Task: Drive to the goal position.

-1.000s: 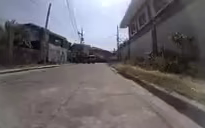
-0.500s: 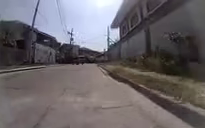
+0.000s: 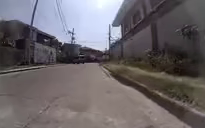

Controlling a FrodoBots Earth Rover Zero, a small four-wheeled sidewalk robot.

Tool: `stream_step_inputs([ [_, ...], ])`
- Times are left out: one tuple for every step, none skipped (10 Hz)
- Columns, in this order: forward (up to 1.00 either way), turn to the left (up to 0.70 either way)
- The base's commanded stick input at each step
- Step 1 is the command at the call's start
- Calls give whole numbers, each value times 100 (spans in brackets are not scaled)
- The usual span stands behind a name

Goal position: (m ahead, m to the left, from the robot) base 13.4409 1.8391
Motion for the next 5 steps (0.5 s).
stream_step_inputs([
  [100, 0],
  [100, 0],
  [100, 0],
  [100, 0],
  [100, 0],
])
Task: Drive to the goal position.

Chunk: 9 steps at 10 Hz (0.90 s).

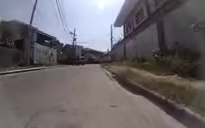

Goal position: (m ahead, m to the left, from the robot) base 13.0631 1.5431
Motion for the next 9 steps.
stream_step_inputs([
  [100, 0],
  [100, 0],
  [100, 0],
  [100, 0],
  [100, 0],
  [100, 0],
  [100, 0],
  [100, 0],
  [100, 0],
])
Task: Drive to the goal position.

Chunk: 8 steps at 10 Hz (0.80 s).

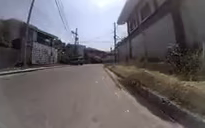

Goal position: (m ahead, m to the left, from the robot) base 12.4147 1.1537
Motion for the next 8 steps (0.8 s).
stream_step_inputs([
  [100, 0],
  [100, 0],
  [100, 0],
  [100, 0],
  [100, 0],
  [100, 0],
  [100, 0],
  [100, 0],
])
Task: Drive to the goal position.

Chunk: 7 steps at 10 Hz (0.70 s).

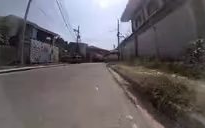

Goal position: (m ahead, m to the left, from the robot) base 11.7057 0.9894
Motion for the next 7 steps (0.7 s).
stream_step_inputs([
  [100, 0],
  [100, 0],
  [100, 0],
  [100, 0],
  [100, 0],
  [100, 0],
  [100, 0],
])
